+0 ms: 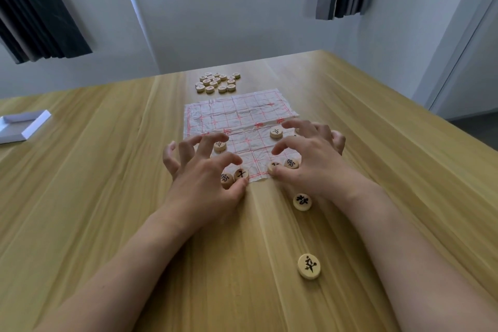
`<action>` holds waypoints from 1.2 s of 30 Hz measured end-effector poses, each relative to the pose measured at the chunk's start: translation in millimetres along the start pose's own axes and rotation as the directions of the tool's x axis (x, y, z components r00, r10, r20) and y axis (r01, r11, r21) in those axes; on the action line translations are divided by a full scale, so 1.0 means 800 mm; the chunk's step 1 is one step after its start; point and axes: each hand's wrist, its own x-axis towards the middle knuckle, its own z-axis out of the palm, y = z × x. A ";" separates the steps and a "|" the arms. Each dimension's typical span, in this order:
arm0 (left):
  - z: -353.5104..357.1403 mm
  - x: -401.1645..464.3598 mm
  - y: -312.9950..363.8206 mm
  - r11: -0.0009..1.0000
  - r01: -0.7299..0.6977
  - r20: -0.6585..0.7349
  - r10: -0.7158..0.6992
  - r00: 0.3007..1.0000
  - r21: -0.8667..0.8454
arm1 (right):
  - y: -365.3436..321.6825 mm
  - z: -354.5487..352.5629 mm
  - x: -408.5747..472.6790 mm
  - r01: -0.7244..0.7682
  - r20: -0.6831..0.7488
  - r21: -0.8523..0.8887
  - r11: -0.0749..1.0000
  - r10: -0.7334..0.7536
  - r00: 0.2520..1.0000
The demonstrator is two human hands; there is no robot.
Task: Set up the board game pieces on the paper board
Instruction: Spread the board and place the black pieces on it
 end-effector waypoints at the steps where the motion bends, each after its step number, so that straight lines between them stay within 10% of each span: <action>1: -0.001 -0.001 0.001 1.000 -0.005 -0.012 0.005 1.000 -0.007 | 0.000 -0.002 -0.001 0.003 -0.023 0.009 1.000 -0.002 1.000; 15: -0.025 -0.108 0.056 0.929 -0.087 0.061 0.116 0.991 -0.359 | -0.002 -0.023 -0.095 -0.101 -0.196 0.070 0.992 0.113 0.974; 36: -0.021 -0.116 0.075 0.984 -0.055 0.054 0.065 0.996 -0.167 | -0.003 -0.012 -0.109 -0.129 -0.080 -0.035 0.991 0.126 0.989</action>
